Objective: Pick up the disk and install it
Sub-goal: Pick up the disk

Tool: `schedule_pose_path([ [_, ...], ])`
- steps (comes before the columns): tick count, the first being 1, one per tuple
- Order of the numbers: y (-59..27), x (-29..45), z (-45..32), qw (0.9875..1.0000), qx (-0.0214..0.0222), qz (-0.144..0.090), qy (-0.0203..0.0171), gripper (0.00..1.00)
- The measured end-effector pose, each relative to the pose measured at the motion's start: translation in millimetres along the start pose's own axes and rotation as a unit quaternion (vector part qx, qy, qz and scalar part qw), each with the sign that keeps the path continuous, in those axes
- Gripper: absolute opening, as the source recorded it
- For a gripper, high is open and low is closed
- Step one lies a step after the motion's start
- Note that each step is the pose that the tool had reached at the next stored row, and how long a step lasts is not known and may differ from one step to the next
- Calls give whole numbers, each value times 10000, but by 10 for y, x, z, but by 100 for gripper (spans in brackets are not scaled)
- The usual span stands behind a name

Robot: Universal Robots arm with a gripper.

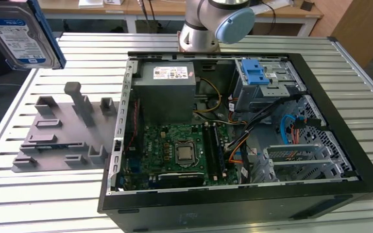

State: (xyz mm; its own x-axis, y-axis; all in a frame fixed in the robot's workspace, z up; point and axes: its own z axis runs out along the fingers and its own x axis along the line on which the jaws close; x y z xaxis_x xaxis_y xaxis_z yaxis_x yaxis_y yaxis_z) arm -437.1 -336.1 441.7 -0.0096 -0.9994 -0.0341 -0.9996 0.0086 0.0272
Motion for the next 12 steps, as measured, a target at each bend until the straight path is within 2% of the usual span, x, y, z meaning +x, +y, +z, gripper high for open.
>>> schedule_pose_path([
  [12,6,-8,-223,10000,0,0,0,36],
])
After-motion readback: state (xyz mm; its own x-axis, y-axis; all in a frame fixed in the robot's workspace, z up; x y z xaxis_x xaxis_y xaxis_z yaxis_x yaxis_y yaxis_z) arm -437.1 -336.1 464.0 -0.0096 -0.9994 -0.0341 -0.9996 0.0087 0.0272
